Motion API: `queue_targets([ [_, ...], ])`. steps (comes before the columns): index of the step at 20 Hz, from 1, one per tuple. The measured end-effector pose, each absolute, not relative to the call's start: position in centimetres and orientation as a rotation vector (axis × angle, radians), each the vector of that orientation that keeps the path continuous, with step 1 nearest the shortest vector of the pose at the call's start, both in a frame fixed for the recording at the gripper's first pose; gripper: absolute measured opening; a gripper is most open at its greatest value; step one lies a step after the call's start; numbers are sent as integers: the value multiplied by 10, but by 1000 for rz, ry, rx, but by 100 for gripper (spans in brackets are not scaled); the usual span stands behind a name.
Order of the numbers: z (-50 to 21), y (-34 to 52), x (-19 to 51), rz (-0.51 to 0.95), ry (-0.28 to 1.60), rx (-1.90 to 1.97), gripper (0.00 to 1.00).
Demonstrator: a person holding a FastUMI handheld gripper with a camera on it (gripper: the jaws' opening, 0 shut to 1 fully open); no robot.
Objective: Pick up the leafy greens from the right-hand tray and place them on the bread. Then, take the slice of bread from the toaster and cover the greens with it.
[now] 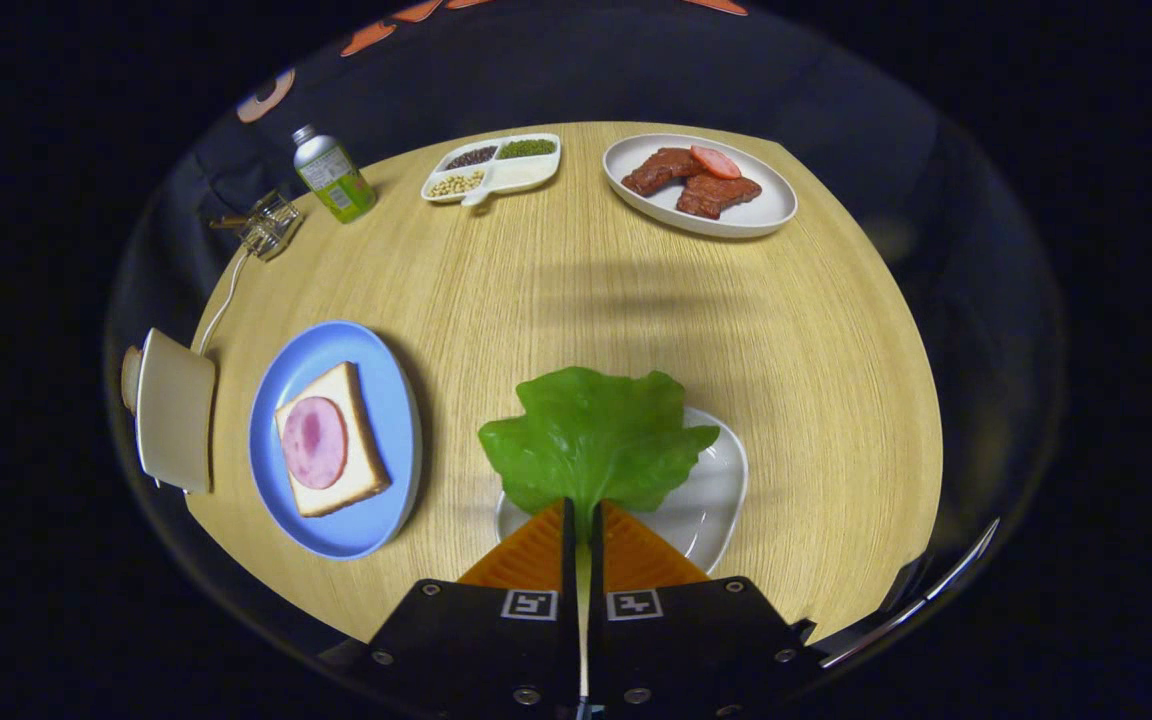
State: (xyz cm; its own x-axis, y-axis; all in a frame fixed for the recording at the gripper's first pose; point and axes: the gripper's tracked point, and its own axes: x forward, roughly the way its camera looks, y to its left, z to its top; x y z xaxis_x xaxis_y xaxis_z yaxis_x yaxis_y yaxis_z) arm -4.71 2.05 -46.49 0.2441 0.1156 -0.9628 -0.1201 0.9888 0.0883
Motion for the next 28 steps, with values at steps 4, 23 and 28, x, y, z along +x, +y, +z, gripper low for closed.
queue_targets([
  [4, -436, 54, -40, 237, 1264, -13, 4],
  [23, -442, 208, -48, 507, 1300, -152, 7],
  [28, -443, 213, -43, 488, 1303, -170, 26],
])
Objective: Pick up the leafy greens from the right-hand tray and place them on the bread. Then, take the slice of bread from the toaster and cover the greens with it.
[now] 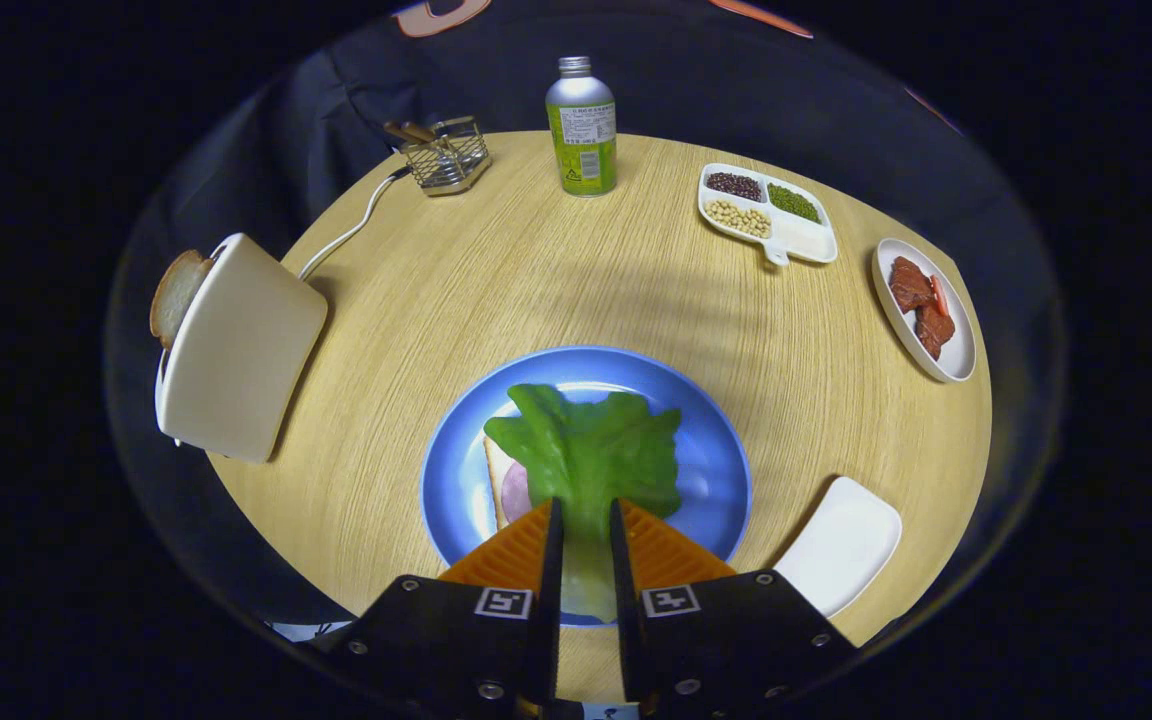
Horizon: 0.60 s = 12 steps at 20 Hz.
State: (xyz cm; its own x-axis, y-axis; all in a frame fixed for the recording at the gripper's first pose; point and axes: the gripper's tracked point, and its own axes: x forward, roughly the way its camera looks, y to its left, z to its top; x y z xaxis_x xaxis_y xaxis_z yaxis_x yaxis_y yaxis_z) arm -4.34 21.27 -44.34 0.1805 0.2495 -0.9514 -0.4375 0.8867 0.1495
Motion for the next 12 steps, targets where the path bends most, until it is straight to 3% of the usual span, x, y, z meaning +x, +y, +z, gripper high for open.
queue_targets([
  [1, -441, 212, -42, 482, 1301, -170, 28],
  [3, -436, 215, -41, 468, 1304, -146, 43],
  [4, -432, 216, -41, 452, 1314, -138, 57],
  [6, -420, 226, -40, 448, 1313, -116, 70],
  [10, -391, 253, -44, 418, 1372, -58, 87],
  [12, -374, 275, -42, 422, 1370, -47, 89],
])
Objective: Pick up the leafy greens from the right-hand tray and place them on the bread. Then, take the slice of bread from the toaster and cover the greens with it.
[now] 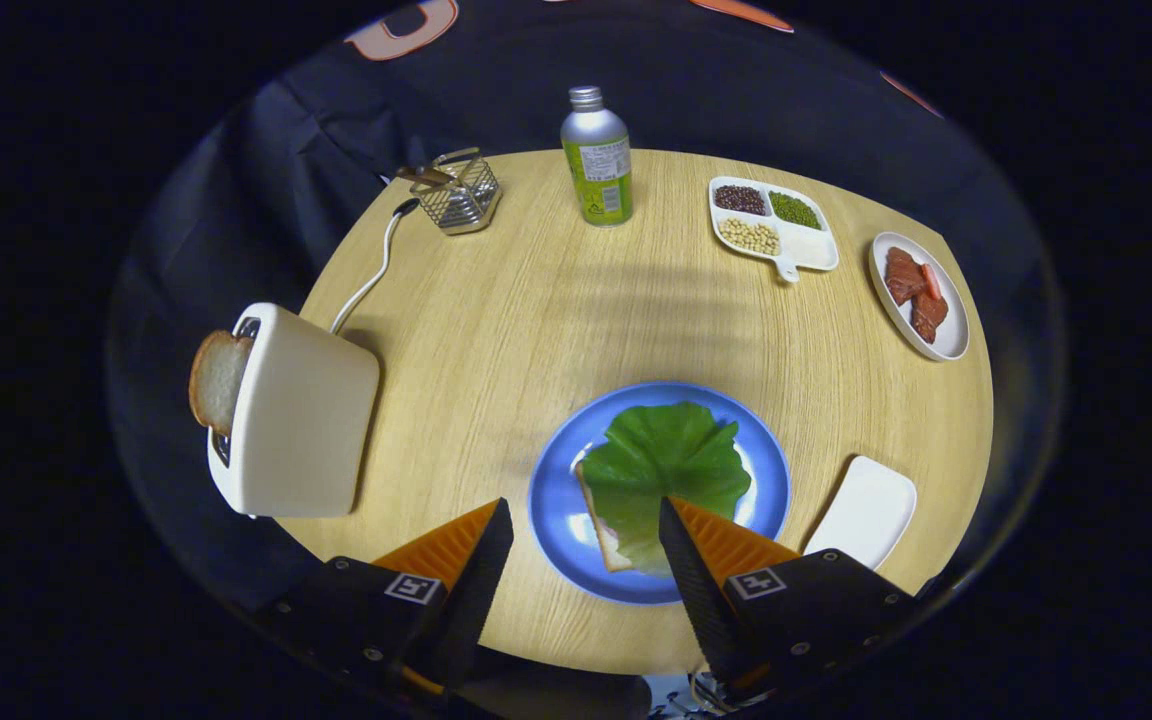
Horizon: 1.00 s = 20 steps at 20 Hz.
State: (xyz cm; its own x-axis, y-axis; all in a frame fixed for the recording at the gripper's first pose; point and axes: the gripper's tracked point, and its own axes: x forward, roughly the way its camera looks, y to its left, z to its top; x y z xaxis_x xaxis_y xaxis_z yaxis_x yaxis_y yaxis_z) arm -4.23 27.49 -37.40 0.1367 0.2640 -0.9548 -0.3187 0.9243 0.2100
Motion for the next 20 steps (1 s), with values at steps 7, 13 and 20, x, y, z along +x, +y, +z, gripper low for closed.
queue_targets([
  [7, -297, 372, -45, 518, 1344, 32, 86],
  [13, -263, 444, -52, 597, 1344, 21, 88],
  [20, -246, 512, -60, 661, 1385, 45, 96],
])
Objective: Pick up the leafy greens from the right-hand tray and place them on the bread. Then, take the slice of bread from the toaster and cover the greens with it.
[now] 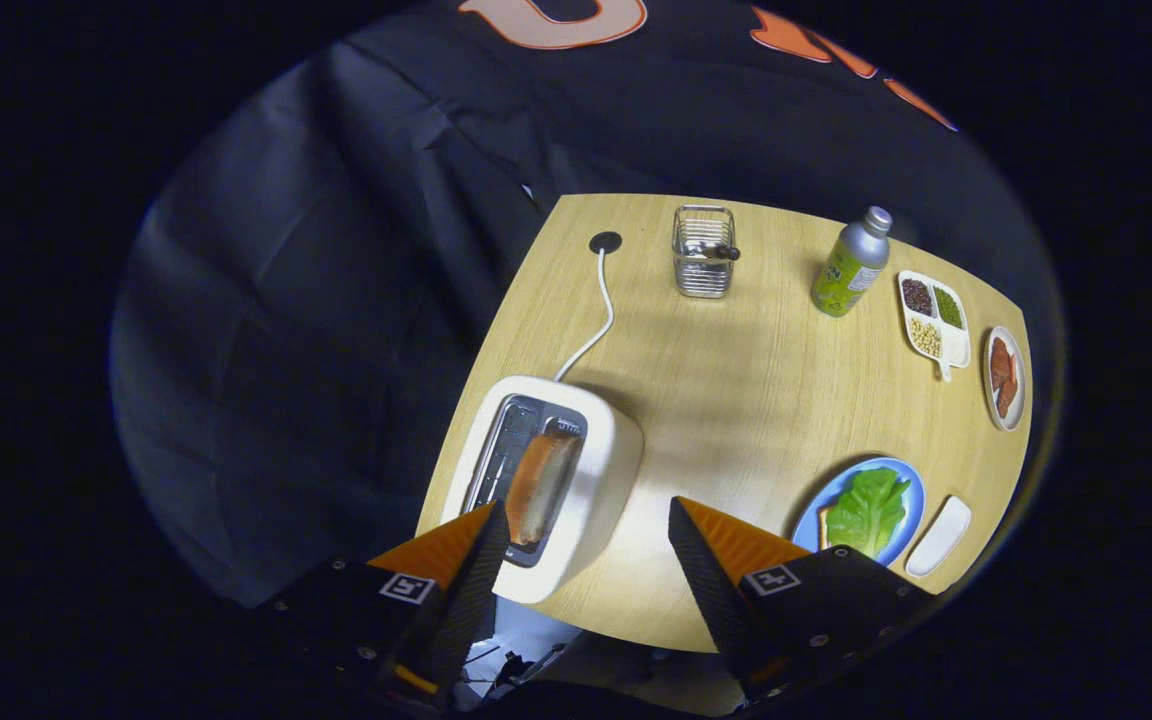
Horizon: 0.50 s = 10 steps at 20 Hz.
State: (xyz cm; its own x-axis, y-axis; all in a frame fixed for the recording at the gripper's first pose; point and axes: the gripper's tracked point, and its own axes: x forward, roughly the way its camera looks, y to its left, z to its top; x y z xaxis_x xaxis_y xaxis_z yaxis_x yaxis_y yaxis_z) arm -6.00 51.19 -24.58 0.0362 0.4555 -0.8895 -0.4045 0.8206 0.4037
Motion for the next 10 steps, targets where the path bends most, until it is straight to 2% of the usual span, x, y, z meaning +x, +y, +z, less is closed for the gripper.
queue_targets([
  [2, -252, 526, -64, 666, 1412, 33, 95],
  [5, -264, 541, -71, 666, 1454, 3, 88],
  [9, -282, 557, -73, 656, 1491, -28, 73],
  [10, -286, 560, -74, 650, 1500, -33, 66],
])
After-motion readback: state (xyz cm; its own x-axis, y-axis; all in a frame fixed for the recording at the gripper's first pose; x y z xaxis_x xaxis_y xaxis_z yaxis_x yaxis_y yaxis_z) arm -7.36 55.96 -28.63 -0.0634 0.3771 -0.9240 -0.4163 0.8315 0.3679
